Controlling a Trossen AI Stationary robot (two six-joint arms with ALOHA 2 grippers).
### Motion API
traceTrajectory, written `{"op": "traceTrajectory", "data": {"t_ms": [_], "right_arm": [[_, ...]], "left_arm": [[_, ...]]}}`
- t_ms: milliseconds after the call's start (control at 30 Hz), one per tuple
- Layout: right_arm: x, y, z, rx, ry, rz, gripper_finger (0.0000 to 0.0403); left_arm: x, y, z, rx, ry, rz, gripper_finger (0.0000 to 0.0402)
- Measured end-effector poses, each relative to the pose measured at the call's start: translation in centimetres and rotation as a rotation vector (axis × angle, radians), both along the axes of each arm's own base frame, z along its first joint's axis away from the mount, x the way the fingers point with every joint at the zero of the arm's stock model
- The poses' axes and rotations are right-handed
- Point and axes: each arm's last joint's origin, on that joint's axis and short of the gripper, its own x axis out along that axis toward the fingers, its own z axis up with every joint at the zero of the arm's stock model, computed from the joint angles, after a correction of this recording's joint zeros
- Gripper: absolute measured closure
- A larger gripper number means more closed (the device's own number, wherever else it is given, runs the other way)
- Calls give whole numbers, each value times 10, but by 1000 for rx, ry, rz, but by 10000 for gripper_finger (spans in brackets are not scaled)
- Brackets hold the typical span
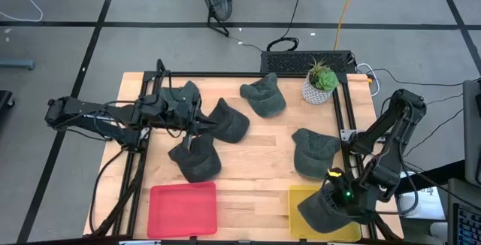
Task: Pick & Place hat
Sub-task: Put the black cap into the yellow bin
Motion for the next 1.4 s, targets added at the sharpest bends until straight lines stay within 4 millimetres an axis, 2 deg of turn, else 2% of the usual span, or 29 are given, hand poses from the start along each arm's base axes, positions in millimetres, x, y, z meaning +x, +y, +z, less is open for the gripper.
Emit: {"op": "traceTrajectory", "data": {"t_ms": [333, 733, 1133, 1300, 1400], "right_arm": [[6, 11, -12, -30, 20, -1, 398], [15, 24, -24, -20, 15, -2, 335], [18, 29, -41, -70, 10, 7, 338], [23, 25, -58, 1, -19, 72, 309], [24, 17, -60, 55, -10, 101, 281]], "left_arm": [[-1, -10, 4, 28, -42, -38, 364], [-1, -10, 6, 74, -71, -33, 364], [-1, -9, 6, 78, -74, -31, 364], [-1, -9, 6, 72, -68, -32, 364], [-1, -10, 3, 48, -39, -37, 364]]}}
